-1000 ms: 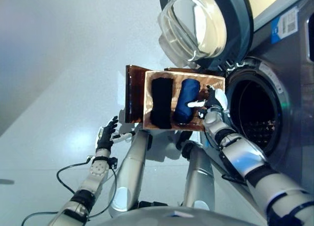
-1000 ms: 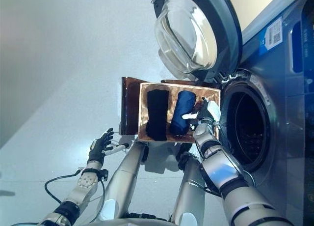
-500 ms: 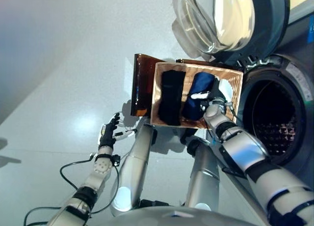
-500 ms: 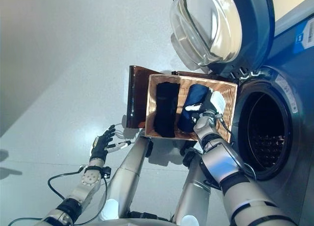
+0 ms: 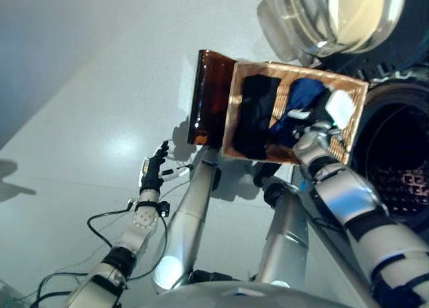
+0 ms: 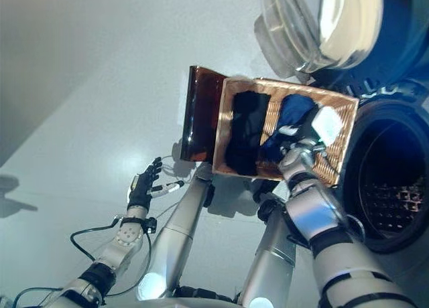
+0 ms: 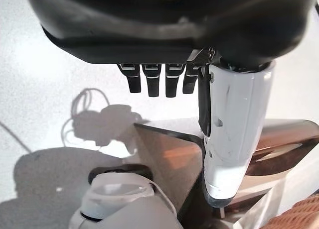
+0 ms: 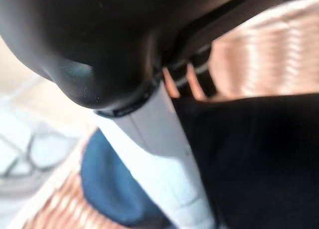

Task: Pick up the clothes and place them into the washing machine

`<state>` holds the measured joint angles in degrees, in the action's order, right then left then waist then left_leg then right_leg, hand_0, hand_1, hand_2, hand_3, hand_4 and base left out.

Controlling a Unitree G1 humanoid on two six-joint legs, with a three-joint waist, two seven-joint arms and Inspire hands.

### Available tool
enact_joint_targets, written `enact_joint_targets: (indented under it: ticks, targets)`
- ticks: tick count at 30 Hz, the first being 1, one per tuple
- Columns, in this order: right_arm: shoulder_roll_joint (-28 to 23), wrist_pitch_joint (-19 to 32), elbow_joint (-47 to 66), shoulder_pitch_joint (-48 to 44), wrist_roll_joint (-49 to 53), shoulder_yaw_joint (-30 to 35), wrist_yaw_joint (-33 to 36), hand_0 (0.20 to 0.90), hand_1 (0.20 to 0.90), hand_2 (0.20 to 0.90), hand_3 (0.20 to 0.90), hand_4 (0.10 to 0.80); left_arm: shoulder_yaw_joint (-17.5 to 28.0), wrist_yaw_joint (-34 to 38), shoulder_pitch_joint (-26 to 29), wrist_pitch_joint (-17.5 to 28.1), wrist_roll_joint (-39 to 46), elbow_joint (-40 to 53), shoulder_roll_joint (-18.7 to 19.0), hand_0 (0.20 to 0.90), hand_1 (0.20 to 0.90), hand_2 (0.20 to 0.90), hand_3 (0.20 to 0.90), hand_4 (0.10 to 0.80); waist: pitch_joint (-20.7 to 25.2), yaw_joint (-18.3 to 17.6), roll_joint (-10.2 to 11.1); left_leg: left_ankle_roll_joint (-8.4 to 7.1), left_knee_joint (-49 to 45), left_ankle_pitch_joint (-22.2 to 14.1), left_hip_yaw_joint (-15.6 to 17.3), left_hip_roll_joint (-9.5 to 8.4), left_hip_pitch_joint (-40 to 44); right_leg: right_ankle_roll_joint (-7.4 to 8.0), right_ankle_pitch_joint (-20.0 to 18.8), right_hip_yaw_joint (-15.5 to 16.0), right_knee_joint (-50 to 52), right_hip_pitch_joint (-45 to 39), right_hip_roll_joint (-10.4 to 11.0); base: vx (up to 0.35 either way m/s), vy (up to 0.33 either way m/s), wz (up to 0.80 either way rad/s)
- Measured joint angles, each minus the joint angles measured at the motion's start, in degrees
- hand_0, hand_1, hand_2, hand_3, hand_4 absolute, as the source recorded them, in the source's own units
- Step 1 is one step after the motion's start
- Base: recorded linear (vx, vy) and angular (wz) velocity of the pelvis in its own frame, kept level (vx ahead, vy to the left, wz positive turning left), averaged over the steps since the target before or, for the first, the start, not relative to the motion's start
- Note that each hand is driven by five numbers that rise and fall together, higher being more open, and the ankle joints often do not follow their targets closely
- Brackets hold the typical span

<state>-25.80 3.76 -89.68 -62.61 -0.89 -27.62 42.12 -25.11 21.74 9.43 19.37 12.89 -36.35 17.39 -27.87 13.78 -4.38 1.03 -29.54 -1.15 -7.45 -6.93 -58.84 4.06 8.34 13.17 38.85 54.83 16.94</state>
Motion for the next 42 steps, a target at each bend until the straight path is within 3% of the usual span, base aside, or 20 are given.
enact_joint_targets:
  ticks: [3,11,15,24,26,31,34,42]
  targets:
    - [-2.83,-1.59,-0.62,-2.3,-0.88,0.12,-1.05,0.2,0.2,0.2,0.2,0.3,-0.88,0.14,-0.07,-0.03,0.0,0.25,-0.05,0.9,0.9,0.9,0.9,0.8,-0.74,0.95,-1.6,-0.72,1.3,0.46,0.23,-0.05,-0.46,0.0,0.0,-0.46,-0.33,1.04,0.03,0.005,0.021,0.07]
    - [-2.44,-2.8,-0.99,-2.23,-1.13,0.12,-2.08,0.2,0.2,0.2,0.2,0.3,-1.97,1.09,-0.51,-0.16,0.04,0.06,-0.03,0.9,0.9,0.9,0.9,0.8,-0.73,1.11,-1.75,-1.41,2.69,1.21,0.85,0.0,1.89,-0.32,-0.22,-1.44,-0.71,-0.06,-0.01,0.002,0.002,-0.07]
    - [-1.37,-3.68,-1.0,-1.68,-2.12,0.16,-2.42,0.2,0.2,0.2,0.2,0.3,-3.2,1.06,-0.51,-0.15,-0.01,-0.14,-0.06,0.9,0.9,0.9,0.9,0.8,-0.72,0.86,-1.86,0.21,4.05,4.78,0.88,0.14,4.46,-0.45,-0.56,-1.37,-0.79,-1.87,-0.1,0.002,-0.001,-0.04]
    - [3.24,-1.64,3.04,4.77,-0.68,4.46,-5.05,0.2,0.2,0.2,0.2,0.3,-3.1,0.78,0.9,0.02,-0.02,-4.34,-0.23,0.9,0.9,0.9,0.9,0.8,-0.81,-0.62,-2.21,1.7,8.48,4.95,1.74,1.21,15.1,0.97,-1.85,-1.43,-5.86,-12.05,-1.45,0.044,-0.029,-0.08]
    - [4.14,-0.36,3.5,6.0,0.61,5.21,-5.67,0.2,0.2,0.2,0.2,0.3,-3.1,0.58,0.75,-0.15,0.04,-4.86,-0.18,0.9,0.9,0.9,0.9,0.8,-0.64,-1.14,-2.16,1.49,10.1,5.29,2.09,1.57,17.17,0.49,-2.42,-1.53,-7.56,-13.87,-1.83,0.093,-0.044,-0.14]
    - [4.9,1.45,4.48,11.32,4.98,9.65,-8.45,0.2,0.2,0.2,0.2,0.3,-2.41,-1.85,-1.27,-0.56,0.05,-7.17,-0.41,0.9,0.9,0.9,0.9,0.8,-0.12,-2.61,-2.07,0.69,15.02,6.02,3.0,2.07,24.07,1.49,-4.49,-1.53,-13.43,-20.38,-2.31,0.098,-0.035,-0.19]
    - [4.94,2.44,4.48,17.04,9.44,11.09,-9.89,0.2,0.2,0.2,0.2,0.3,-2.2,-3.14,-5.03,-0.44,0.01,-7.98,-0.65,0.9,0.9,0.9,0.9,0.8,4.81,-3.64,-1.95,0.8,17.27,6.91,3.33,1.94,25.76,2.11,-6.62,-0.98,-16.84,-22.65,-2.65,-0.004,0.001,-0.05]
    - [4.98,8.07,7.98,23.03,26.78,23.05,-14.83,0.2,0.2,0.2,0.2,0.3,-1.81,-6.02,-6.69,-0.53,-0.01,-10.54,-0.85,0.9,0.9,0.9,0.9,0.8,8.1,-5.31,-1.98,1.11,20.73,6.96,5.46,2.19,31.48,2.76,-8.39,-2.08,-21.36,-27.46,-3.01,0.044,0.019,-0.15]
